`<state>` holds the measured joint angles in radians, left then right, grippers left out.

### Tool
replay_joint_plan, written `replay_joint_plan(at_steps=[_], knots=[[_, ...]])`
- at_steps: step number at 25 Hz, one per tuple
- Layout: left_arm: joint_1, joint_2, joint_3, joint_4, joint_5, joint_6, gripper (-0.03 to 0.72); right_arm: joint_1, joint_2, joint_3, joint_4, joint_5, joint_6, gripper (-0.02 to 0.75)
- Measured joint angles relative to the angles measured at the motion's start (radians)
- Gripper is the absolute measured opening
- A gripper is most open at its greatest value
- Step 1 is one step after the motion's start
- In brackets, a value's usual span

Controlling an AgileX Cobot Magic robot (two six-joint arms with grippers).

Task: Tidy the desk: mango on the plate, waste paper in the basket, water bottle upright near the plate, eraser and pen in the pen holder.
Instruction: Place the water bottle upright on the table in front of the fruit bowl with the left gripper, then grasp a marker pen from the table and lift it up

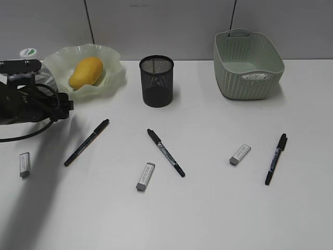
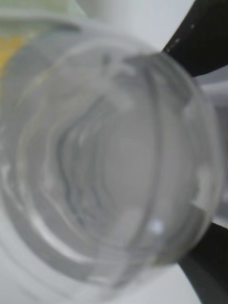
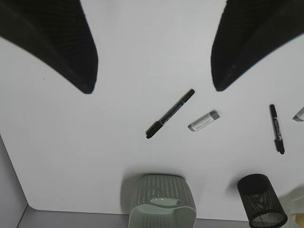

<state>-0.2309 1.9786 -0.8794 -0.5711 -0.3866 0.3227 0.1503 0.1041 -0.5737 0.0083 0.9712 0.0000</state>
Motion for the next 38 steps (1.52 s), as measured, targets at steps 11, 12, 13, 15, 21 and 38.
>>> replay_joint_plan(at_steps=[11, 12, 13, 15, 21, 38], knots=[[0.036, -0.098, 0.0, 0.001, 0.236, 0.035, 0.671, 0.0, 0.0, 0.0, -0.008, 0.0, 0.0, 0.584], [0.046, -0.108, 0.0, 0.002, 0.261, 0.037, 0.669, 0.0, 0.0, 0.0, 0.0, 0.0, 0.0, 0.584], [0.054, -0.118, 0.0, 0.007, 0.288, 0.041, 0.667, 0.0, 0.0, 0.0, 0.0, 0.0, 0.0, 0.584], [0.077, -0.137, 0.0, 0.014, 0.345, 0.045, 0.664, 0.0, 0.0, 0.0, 0.0, 0.0, 0.0, 0.584], [0.106, -0.236, 0.0, 0.094, 0.558, 0.045, 0.652, 0.0, 0.0, 0.0, 0.002, 0.0, 0.0, 0.584], [0.119, -0.609, 0.0, 0.435, 1.311, -0.184, 0.571, 0.0, 0.0, 0.0, 0.003, 0.07, 0.0, 0.584]])
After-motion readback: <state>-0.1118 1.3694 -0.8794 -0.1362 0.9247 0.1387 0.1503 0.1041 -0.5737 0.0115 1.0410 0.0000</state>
